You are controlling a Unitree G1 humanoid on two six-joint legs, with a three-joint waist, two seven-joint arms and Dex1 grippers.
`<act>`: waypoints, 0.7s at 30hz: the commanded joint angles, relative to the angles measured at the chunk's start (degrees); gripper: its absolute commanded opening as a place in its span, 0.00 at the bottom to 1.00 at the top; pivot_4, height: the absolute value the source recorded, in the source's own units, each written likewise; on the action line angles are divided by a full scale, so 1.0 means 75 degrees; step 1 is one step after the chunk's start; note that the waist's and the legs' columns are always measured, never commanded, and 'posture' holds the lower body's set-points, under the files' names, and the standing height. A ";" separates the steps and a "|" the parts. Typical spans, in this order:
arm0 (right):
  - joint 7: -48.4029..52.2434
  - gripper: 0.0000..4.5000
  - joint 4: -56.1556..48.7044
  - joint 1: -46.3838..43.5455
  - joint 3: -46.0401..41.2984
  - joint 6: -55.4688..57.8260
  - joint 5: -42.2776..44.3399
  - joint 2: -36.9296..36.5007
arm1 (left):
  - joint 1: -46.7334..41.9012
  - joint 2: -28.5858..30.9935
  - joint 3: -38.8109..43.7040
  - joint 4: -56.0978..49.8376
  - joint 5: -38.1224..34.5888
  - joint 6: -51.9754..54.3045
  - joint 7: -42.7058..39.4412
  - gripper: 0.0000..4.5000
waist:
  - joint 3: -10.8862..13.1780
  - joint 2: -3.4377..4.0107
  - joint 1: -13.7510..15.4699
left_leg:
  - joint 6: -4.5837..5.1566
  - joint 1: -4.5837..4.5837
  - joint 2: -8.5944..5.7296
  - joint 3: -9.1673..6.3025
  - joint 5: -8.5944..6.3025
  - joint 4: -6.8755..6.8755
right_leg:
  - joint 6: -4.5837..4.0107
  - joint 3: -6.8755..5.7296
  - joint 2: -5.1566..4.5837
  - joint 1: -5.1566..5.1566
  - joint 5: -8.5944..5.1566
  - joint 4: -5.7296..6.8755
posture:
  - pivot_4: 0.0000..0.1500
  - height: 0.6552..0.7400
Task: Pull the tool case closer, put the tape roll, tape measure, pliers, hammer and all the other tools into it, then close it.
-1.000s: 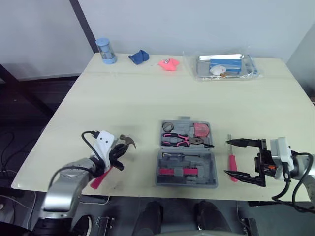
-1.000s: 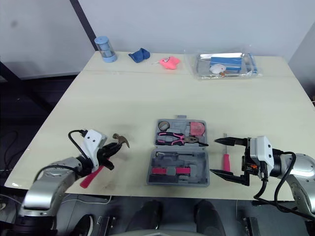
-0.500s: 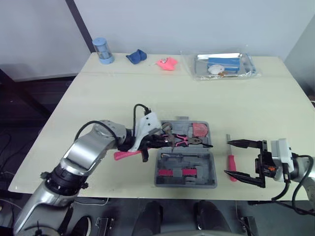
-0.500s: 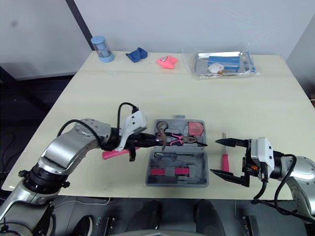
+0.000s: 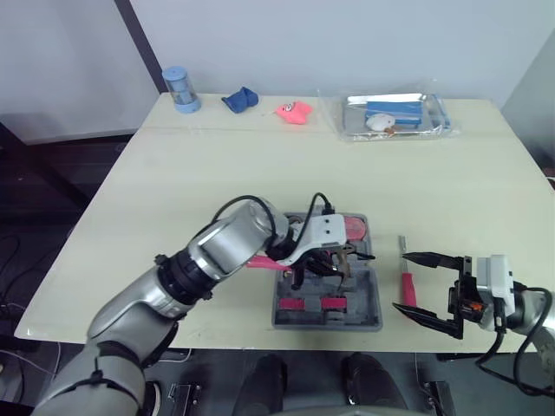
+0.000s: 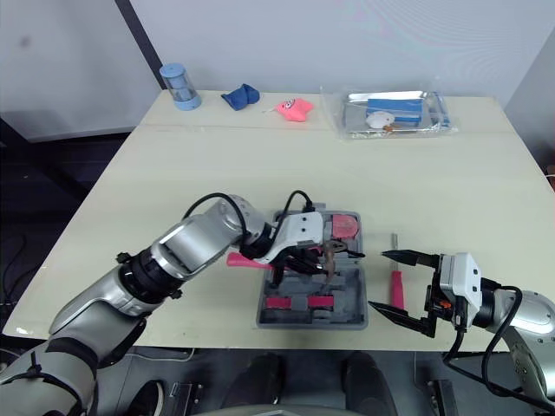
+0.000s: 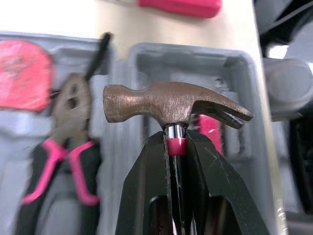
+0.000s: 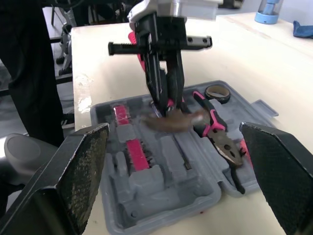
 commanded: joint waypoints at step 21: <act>0.0460 1.00 0.0261 0.0760 -0.1137 -0.0604 0.0145 -0.0362 | -0.0638 -0.1489 -0.1392 0.1581 0.1129 -0.0004 0.0089 0.01 | 0.0000 0.0007 -0.0030 | 0.0001 0.0005 -0.0005 -0.0005 0.0000 0.0000 | 0.0000 0.0001 -0.0001 0.0005 0.0000 0.0003 | 1.00 1.00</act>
